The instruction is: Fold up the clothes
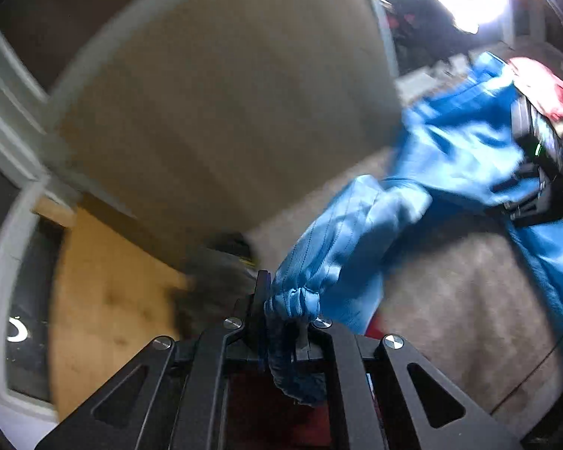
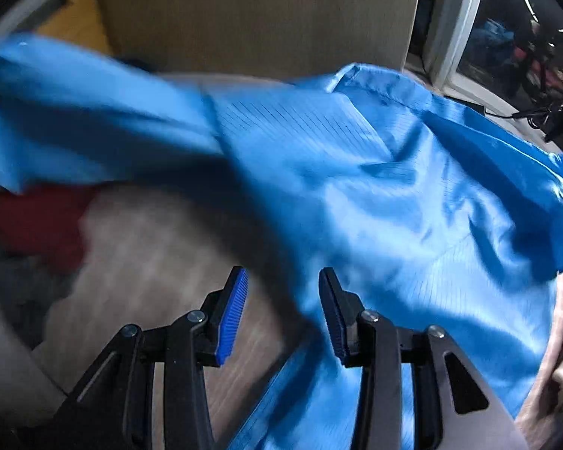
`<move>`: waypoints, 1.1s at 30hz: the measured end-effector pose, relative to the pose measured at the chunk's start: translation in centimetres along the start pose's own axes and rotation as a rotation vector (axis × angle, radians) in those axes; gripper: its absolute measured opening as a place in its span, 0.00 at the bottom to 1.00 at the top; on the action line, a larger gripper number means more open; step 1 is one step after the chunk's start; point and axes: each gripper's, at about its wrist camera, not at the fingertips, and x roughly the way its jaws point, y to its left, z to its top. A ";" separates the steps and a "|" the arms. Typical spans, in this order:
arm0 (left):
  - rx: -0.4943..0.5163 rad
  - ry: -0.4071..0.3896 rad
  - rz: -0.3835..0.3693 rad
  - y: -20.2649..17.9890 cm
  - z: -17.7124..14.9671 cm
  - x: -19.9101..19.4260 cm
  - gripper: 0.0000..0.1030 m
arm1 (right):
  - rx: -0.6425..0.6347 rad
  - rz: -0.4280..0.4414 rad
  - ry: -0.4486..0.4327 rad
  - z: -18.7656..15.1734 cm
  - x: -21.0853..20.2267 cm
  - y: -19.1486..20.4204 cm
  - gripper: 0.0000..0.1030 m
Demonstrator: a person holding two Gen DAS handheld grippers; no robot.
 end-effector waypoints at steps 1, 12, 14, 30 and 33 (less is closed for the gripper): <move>-0.013 0.011 0.036 1.5 0.0 0.8 0.13 | 0.000 -0.009 0.014 1.1 1.1 0.2 0.38; -0.154 0.127 -0.040 5.6 -5.1 6.6 0.41 | -0.177 -0.025 0.034 -1.3 -3.6 0.3 0.38; -0.179 0.145 -0.067 6.1 -6.2 7.5 0.42 | -0.268 -0.096 0.099 -1.8 -1.8 1.4 0.38; -0.131 0.201 -0.422 -3.0 -10.9 7.3 0.59 | 0.008 0.040 0.014 1.2 -1.2 -5.1 0.01; -0.168 0.198 -0.452 -2.5 -10.7 7.2 0.59 | -0.031 0.049 -0.016 1.2 -2.8 -4.8 0.03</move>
